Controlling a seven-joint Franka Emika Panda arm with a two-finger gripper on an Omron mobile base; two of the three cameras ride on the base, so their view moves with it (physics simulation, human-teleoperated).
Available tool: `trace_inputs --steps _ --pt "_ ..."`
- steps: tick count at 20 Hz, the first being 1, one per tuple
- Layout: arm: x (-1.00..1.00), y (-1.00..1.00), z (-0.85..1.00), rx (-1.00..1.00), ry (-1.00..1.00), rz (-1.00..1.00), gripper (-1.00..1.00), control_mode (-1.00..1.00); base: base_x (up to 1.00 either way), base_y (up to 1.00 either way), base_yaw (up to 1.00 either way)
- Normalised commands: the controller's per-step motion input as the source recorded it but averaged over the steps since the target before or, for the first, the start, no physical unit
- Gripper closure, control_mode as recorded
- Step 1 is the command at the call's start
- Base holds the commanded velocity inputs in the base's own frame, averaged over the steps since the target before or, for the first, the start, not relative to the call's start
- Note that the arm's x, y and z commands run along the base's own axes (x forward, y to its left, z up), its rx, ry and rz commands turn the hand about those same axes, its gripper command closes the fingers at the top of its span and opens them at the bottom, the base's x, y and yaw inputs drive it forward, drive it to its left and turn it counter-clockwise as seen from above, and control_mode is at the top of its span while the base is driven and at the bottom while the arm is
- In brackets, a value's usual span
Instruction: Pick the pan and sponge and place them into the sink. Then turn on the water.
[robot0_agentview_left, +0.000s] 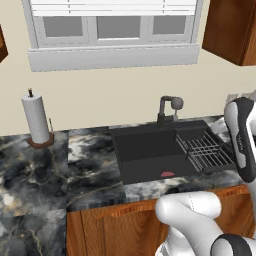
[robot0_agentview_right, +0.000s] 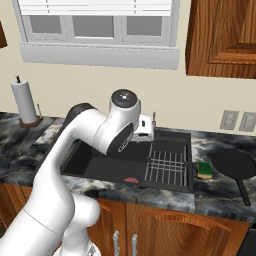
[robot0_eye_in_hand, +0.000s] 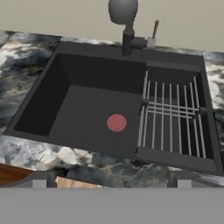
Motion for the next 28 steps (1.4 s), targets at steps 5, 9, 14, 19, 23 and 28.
trace_inputs --steps 5,9,14,19,23,28 --pt "-0.12 -0.42 -0.18 0.0 -0.07 0.0 -1.0 -1.0 0.0 0.0 0.0" --pt "-0.01 -0.38 -0.15 0.04 -0.02 0.0 -1.0 -1.0 0.0 0.0 0.0" --pt "0.03 -0.38 -0.16 0.06 0.0 0.0 -1.0 -1.0 0.0 0.0 0.0" --pt "0.07 -0.42 -0.14 0.06 0.02 0.0 -1.0 -1.0 0.0 0.0 0.0" --pt "0.09 -0.42 -0.13 0.05 0.02 0.0 -1.0 -1.0 0.0 0.0 0.0" --pt "0.03 -0.46 -0.14 0.02 0.0 0.0 -1.0 -1.0 0.0 0.0 0.0"
